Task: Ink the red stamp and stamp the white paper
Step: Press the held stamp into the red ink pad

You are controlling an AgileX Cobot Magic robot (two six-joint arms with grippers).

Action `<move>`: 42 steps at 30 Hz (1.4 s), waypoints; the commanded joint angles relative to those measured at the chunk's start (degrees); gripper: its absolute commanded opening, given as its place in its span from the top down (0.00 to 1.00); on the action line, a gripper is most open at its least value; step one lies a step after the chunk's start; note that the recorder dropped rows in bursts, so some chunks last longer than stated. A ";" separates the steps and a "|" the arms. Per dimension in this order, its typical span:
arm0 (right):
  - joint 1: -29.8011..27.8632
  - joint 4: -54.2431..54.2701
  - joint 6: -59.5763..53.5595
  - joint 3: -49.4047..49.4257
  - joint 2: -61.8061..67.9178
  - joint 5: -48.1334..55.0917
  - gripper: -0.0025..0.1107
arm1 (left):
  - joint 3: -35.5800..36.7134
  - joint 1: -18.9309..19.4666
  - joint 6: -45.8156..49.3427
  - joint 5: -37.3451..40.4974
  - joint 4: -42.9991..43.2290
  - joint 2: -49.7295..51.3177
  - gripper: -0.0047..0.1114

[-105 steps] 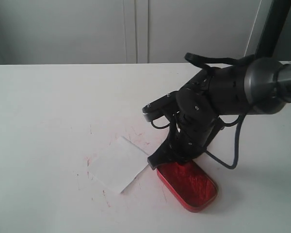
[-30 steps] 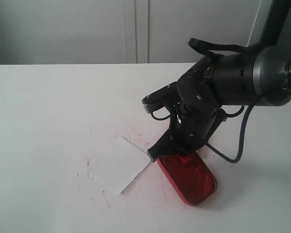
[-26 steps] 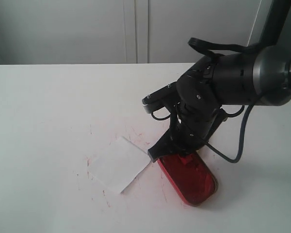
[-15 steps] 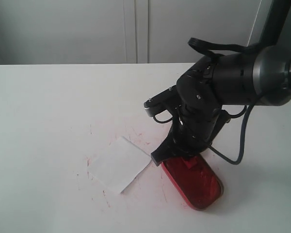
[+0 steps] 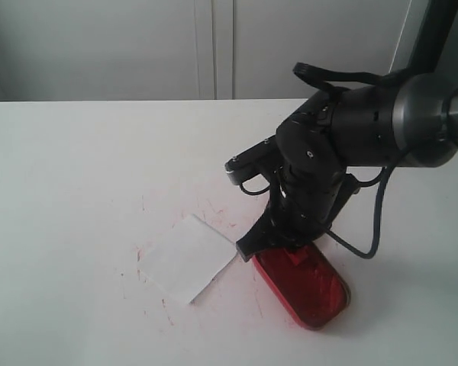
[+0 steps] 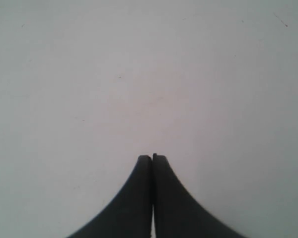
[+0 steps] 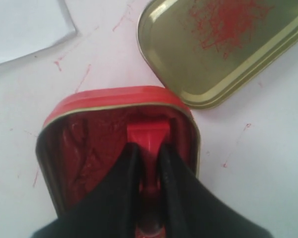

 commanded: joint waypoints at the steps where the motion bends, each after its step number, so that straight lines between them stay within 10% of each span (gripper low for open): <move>1: -0.42 0.07 -0.82 -0.46 0.68 -0.29 0.98 | 0.43 -0.55 -0.17 0.00 -0.17 -0.23 0.96; 42: -0.42 1.41 -7.58 -5.63 4.84 2.90 0.98 | 0.43 -0.55 -0.17 0.00 -0.17 -0.23 0.96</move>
